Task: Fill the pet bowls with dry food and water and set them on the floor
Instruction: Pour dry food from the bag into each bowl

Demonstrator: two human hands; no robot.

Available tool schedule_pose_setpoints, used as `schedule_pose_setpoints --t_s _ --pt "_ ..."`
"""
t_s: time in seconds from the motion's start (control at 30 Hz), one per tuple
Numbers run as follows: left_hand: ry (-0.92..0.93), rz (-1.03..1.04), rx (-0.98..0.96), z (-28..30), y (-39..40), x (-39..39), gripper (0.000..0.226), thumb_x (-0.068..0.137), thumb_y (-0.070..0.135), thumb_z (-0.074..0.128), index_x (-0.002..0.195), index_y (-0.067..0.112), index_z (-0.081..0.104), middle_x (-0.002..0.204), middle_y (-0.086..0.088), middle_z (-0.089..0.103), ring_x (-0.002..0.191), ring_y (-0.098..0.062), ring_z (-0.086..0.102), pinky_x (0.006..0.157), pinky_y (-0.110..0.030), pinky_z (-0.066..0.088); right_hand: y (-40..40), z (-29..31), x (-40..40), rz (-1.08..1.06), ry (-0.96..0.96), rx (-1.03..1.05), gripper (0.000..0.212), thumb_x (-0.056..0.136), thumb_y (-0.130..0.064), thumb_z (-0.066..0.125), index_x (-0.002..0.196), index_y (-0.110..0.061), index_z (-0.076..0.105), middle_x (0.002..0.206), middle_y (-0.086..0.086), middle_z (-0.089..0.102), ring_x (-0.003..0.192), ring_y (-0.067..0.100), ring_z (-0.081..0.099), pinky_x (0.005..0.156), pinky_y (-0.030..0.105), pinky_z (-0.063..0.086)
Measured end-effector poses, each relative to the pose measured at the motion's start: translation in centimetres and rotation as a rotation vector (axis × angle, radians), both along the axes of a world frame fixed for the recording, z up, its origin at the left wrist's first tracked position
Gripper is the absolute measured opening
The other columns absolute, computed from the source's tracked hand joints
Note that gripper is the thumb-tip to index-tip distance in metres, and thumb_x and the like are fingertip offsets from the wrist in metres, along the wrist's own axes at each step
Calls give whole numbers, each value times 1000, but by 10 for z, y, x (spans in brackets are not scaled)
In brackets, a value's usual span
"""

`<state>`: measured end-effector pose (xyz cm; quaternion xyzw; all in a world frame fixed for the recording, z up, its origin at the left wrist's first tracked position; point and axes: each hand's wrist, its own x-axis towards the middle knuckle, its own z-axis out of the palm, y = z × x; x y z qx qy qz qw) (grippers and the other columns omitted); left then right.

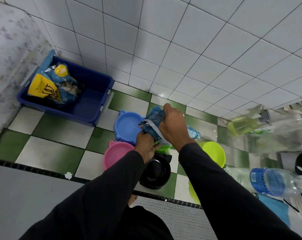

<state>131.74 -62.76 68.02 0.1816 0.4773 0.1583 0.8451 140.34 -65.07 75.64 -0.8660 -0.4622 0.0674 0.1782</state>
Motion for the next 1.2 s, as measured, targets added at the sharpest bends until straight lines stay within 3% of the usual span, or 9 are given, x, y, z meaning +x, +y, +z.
schedule_pose_setpoints --t_s 0.53,0.77,1.0,1.2 --pt "2 8 -58 -1 1 0 29 104 8 50 131 7 60 121 -17 73 114 -35 69 74 -42 63 12 2 -4 49 -44 -66 26 86 -8 63 89 -15 39 78 9 47 71 25 38 49 24 13" --pt "0 32 -124 -7 3 -5 35 98 -3 44 126 6 63 117 -20 74 110 -36 70 87 -49 61 19 2 -6 62 -83 -108 13 89 -13 61 92 -11 48 78 8 48 68 27 44 51 30 21" --pt "4 25 -133 -7 4 -7 38 98 -2 43 130 6 63 120 -19 73 114 -36 67 96 -52 57 21 2 -8 71 -52 -94 19 90 -13 59 88 -15 40 77 9 48 68 26 41 48 30 15" --pt "4 47 -140 -6 5 -7 35 100 1 45 129 7 64 121 -18 73 116 -37 67 94 -52 58 23 5 -10 82 -46 -105 19 90 -11 59 89 -15 41 78 7 46 69 26 40 48 26 15"
